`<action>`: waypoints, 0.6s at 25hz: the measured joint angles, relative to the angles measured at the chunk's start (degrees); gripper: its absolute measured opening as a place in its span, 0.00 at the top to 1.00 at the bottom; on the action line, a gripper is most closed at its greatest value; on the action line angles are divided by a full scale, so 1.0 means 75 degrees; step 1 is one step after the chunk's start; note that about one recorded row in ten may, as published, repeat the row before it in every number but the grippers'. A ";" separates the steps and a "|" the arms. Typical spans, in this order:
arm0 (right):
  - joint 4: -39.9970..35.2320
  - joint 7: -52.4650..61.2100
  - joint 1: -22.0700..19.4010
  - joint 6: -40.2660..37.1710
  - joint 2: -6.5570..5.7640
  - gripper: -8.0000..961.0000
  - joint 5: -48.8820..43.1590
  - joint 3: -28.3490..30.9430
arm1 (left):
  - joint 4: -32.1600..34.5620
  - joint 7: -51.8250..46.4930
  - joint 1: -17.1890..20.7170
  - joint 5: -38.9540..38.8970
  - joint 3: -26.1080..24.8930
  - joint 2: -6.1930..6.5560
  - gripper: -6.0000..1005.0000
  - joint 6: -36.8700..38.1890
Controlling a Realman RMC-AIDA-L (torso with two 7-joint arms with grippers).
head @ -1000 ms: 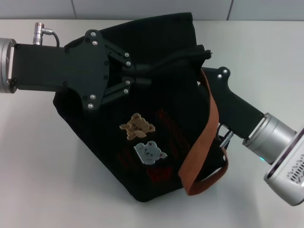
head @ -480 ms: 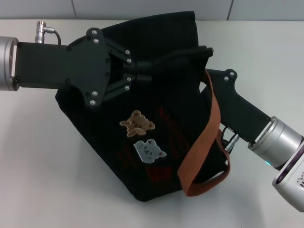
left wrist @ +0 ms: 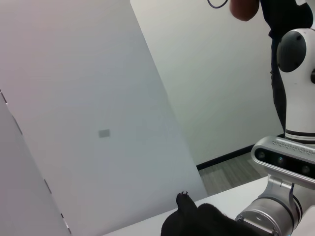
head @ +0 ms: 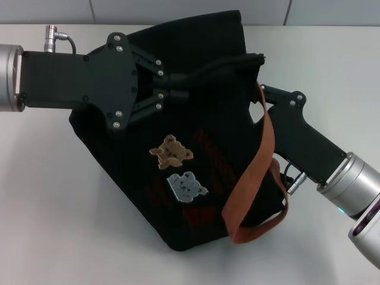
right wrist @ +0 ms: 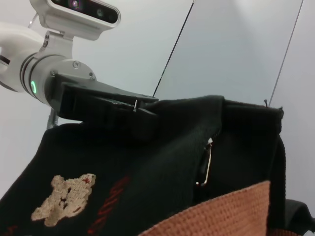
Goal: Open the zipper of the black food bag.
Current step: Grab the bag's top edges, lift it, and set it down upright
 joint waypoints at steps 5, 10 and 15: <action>0.0036 0.0010 0.0053 0.0043 0.0001 0.78 0.0012 -0.0001 | -0.0001 0.0014 -0.0011 0.0000 0.0005 -0.0008 0.91 0.0029; 0.0048 0.0117 0.0155 0.0075 0.0004 0.79 0.0009 -0.0009 | -0.0007 0.0066 0.0032 0.0000 0.0005 -0.0012 0.91 0.0062; 0.0058 0.0127 0.0170 0.0077 0.0016 0.82 0.0005 -0.0038 | -0.0048 0.0095 0.0041 0.0000 0.0005 -0.0013 0.91 0.0067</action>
